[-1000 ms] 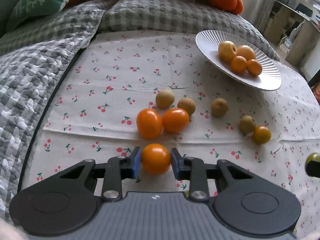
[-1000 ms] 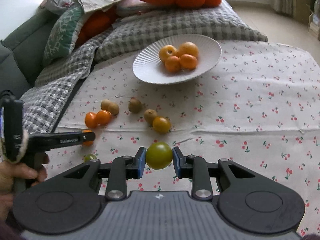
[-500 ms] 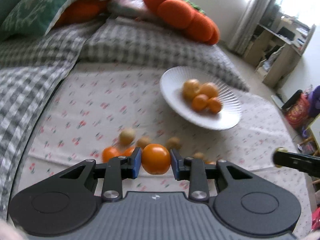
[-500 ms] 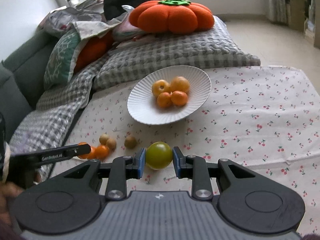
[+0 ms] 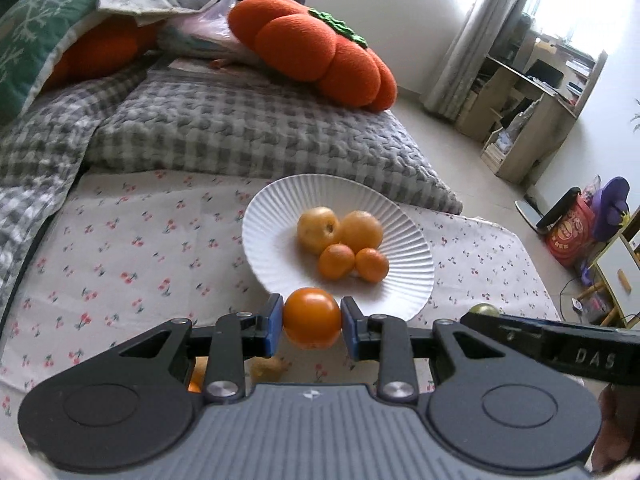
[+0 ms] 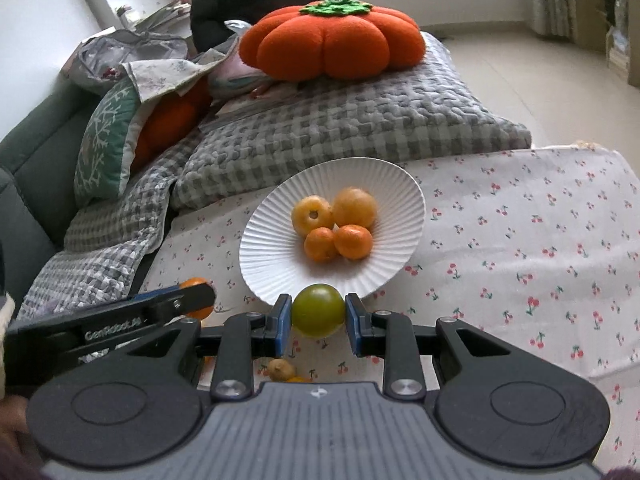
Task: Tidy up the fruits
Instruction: 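Carry the orange tomato with the left tool to the plate while the right tool carries a green tomato, then open both tools over the plate and lift them away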
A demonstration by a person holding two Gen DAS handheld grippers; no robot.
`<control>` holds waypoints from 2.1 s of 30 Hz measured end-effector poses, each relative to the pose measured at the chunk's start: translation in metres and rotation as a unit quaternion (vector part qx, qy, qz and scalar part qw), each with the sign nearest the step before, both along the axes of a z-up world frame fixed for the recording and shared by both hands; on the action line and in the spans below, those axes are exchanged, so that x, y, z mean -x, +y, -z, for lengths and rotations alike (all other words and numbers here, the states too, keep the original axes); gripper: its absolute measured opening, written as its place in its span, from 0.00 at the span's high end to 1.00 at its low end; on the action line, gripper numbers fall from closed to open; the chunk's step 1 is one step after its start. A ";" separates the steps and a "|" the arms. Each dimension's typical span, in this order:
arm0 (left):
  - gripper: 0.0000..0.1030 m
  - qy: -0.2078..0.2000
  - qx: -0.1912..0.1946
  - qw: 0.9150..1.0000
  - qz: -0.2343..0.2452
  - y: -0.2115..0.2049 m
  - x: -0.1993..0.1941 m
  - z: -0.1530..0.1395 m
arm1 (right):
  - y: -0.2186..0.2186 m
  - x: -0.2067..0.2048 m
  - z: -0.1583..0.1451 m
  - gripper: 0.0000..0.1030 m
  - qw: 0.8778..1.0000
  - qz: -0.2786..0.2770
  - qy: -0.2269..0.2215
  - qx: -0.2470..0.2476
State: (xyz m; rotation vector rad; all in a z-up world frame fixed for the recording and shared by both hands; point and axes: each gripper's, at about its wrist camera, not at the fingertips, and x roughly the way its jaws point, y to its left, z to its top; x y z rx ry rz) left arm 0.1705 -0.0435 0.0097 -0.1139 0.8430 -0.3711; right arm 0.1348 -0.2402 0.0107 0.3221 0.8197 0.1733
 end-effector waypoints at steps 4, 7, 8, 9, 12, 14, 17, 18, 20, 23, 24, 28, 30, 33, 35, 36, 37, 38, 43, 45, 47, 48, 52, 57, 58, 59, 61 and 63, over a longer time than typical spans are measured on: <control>0.81 0.007 -0.008 1.000 0.003 -0.011 -0.012 0.006 | 0.006 -0.012 0.007 0.75 0.999 -0.003 0.003 0.033; 0.81 0.009 -0.016 1.000 0.008 -0.019 -0.021 0.012 | 0.006 -0.021 0.015 0.75 0.998 0.003 0.009 0.056; 0.81 0.009 -0.018 1.000 0.010 -0.020 -0.023 0.014 | 0.006 -0.023 0.018 0.75 0.998 0.004 0.011 0.058; 0.81 0.010 -0.019 1.000 0.011 -0.023 -0.025 0.016 | 0.005 -0.027 0.021 0.75 0.998 0.003 0.011 0.062; 0.81 0.005 -0.025 1.000 0.017 -0.028 -0.034 0.020 | 0.007 -0.033 0.027 0.75 0.997 -0.002 0.006 0.071; 0.81 0.005 -0.023 1.000 0.018 -0.030 -0.038 0.024 | 0.009 -0.036 0.029 0.75 0.997 -0.010 -0.002 0.077; 0.81 0.012 -0.015 1.000 0.016 -0.029 -0.047 0.030 | 0.014 -0.041 0.031 0.75 0.996 -0.024 -0.012 0.087; 0.80 0.015 -0.011 1.000 0.016 -0.029 -0.049 0.033 | 0.016 -0.043 0.032 0.75 0.996 -0.027 -0.012 0.090; 0.80 0.020 -0.005 1.000 0.017 -0.029 -0.053 0.038 | 0.019 -0.047 0.035 0.75 0.995 -0.033 -0.010 0.095; 0.80 0.029 0.002 0.999 0.015 -0.028 -0.058 0.045 | 0.022 -0.053 0.041 0.75 0.994 -0.038 -0.007 0.102; 0.80 0.031 0.007 0.999 0.015 -0.027 -0.059 0.047 | 0.023 -0.054 0.044 0.75 0.994 -0.039 -0.005 0.105; 0.80 0.036 0.011 0.999 0.018 -0.027 -0.060 0.050 | 0.027 -0.059 0.049 0.75 0.993 -0.044 -0.007 0.110; 0.80 0.038 0.014 0.999 0.016 -0.027 -0.060 0.051 | 0.029 -0.061 0.051 0.75 0.993 -0.046 -0.009 0.112; 0.80 0.045 0.020 0.999 0.016 -0.026 -0.061 0.052 | 0.030 -0.062 0.054 0.75 0.993 -0.050 -0.010 0.104; 0.79 0.046 0.023 0.999 0.015 -0.024 -0.062 0.052 | 0.029 -0.062 0.054 0.74 0.994 -0.051 -0.011 0.093; 0.79 0.047 0.025 0.999 0.013 -0.023 -0.063 0.052 | 0.028 -0.062 0.053 0.72 0.995 -0.050 -0.012 0.090; 0.79 0.047 0.028 0.998 0.011 -0.022 -0.063 0.051 | 0.027 -0.061 0.051 0.72 0.995 -0.048 -0.012 0.086; 0.79 0.047 0.030 0.998 0.009 -0.021 -0.063 0.050 | 0.026 -0.060 0.049 0.72 0.996 -0.047 -0.013 0.080; 0.77 0.057 0.054 0.997 0.002 -0.010 -0.061 0.045 | 0.021 -0.055 0.040 0.70 0.997 -0.031 -0.009 0.069; 0.77 0.062 0.061 0.996 -0.002 -0.007 -0.060 0.043 | 0.018 -0.053 0.037 0.68 0.998 -0.022 -0.010 0.063; 0.77 0.061 0.064 0.996 -0.003 -0.005 -0.058 0.040 | 0.016 -0.051 0.034 0.66 0.998 -0.013 -0.009 0.058; 0.77 0.059 0.064 0.996 -0.003 -0.005 -0.056 0.038 | 0.015 -0.050 0.033 0.63 0.998 -0.010 -0.009 0.057; 0.74 0.048 0.052 0.997 -0.005 -0.007 -0.049 0.030 | 0.018 -0.043 0.025 0.59 0.998 -0.007 -0.016 0.056; 0.68 0.046 0.036 0.998 -0.012 -0.009 -0.039 0.026 | 0.022 -0.036 0.021 0.55 0.997 -0.007 -0.017 0.071; 0.65 0.046 0.033 0.998 -0.016 -0.009 -0.037 0.026 | 0.023 -0.034 0.020 0.54 0.997 -0.006 -0.019 0.078; 0.61 0.044 0.029 0.998 -0.019 -0.007 -0.035 0.026 | 0.024 -0.032 0.019 0.51 0.996 -0.005 -0.021 0.084; 0.57 0.037 0.020 0.999 -0.022 -0.006 -0.032 0.023 | 0.024 -0.028 0.017 0.45 0.996 -0.006 -0.024 0.088; 0.54 0.026 0.012 0.999 -0.026 -0.004 -0.027 0.019 | 0.025 -0.023 0.014 0.42 0.996 -0.008 -0.028 0.088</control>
